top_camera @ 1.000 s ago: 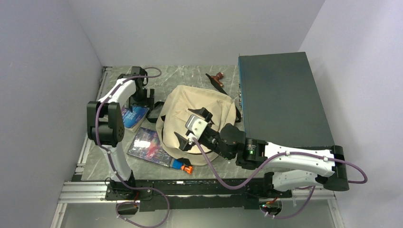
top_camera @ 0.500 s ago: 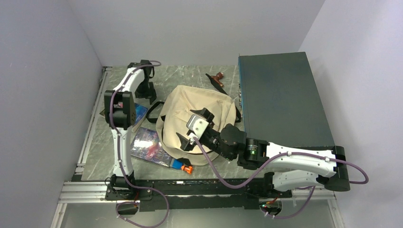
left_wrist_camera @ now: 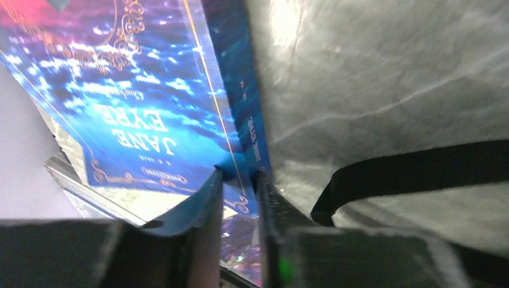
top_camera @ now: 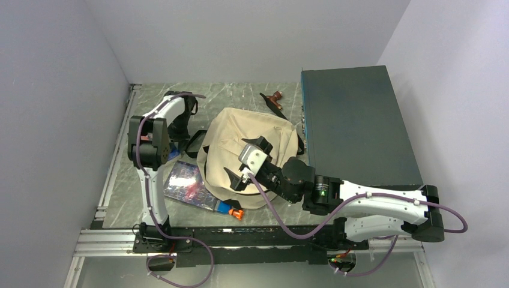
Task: Pack the student bag
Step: Move the book to the center of the board.
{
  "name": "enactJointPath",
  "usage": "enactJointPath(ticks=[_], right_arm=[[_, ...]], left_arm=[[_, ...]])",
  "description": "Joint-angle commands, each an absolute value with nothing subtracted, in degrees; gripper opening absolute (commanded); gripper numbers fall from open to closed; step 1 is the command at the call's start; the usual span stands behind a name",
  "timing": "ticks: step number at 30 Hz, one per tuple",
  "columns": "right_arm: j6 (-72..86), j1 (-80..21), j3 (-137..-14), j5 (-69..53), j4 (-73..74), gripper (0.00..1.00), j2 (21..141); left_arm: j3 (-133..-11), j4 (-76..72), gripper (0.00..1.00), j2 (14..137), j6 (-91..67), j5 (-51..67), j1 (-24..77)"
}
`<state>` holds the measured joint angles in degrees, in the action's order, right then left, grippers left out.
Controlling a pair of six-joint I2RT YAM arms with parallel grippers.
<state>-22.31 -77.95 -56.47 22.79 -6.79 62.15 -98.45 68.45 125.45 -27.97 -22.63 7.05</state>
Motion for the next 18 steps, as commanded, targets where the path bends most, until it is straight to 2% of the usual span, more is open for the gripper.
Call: enactJointPath(ticks=[1,3,10,11,12,14,16,17,18], right_arm=[[-21.22,-78.63,-56.23,24.42,-8.39,0.94,60.75],[-21.11,-78.73,-56.21,24.52,-8.5,0.94,60.88],[-20.3,-79.19,-56.84,23.86,-8.42,0.94,62.48],[-19.97,-79.19,-56.93,23.4,-8.44,0.94,62.68],[-19.28,-79.26,-56.99,22.93,-8.4,0.94,62.85],[-17.8,-79.28,-56.96,22.07,-8.75,0.95,63.16],[-15.76,-79.28,-56.85,20.86,-9.29,0.95,63.57],[-14.33,-79.28,-56.83,20.27,-9.76,0.95,63.93],[-12.56,-79.17,-57.05,20.07,-9.98,0.96,64.46]], left_arm=[[-92.33,62.05,0.14,120.49,-27.2,-19.07,6.24],[-89.16,59.77,0.0,117.3,-26.41,-17.57,6.16],[-81.07,56.09,0.0,106.32,-22.62,-12.63,6.04],[-79.22,55.02,0.09,103.52,-21.99,-12.07,5.55],[-77.96,53.43,0.23,100.75,-21.15,-10.67,4.59],[-75.67,50.27,0.57,96.17,-20.03,-6.09,0.9],[-73.78,46.6,0.86,92.81,-19.52,-1.51,-4.86],[-73.24,45.52,0.95,91.72,-19.71,-0.17,-7.44],[-73.0,44.8,0.99,91.06,-19.91,0.78,-9.99]])
